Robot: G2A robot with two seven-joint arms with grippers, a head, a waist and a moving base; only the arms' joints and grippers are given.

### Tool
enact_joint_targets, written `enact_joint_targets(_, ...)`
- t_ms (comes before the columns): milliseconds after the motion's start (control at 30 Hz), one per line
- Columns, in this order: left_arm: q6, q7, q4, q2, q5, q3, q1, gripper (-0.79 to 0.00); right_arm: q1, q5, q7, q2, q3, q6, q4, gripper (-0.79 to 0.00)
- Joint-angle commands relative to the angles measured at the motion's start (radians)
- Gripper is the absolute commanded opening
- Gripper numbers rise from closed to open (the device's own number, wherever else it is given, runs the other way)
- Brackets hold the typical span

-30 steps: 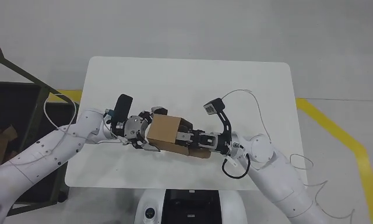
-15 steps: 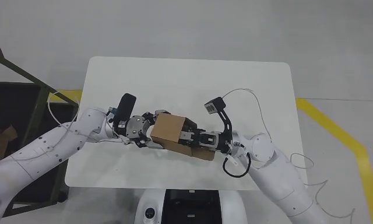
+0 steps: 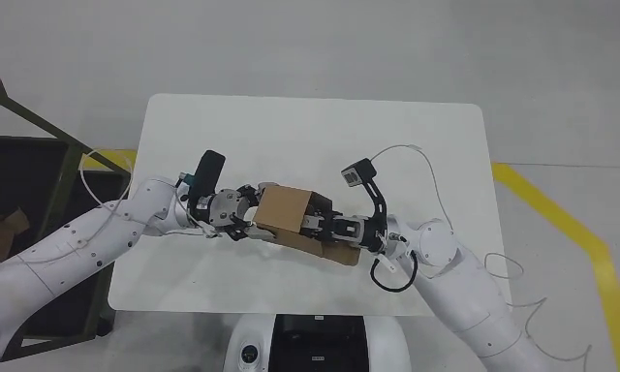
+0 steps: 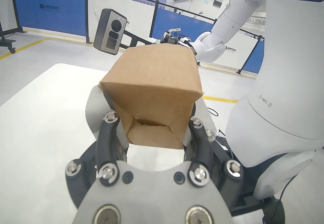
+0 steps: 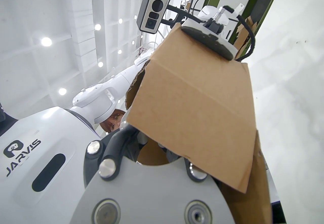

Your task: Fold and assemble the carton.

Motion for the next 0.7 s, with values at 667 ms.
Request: enact_joint_targets(667, 0.0, 0.0, 0.018, 0.053, -0.047, -0.08, 0.081, -0.428, 0.001, -0.103, -0.056, 0.015, 0.081, 0.051, 0.012, -0.785)
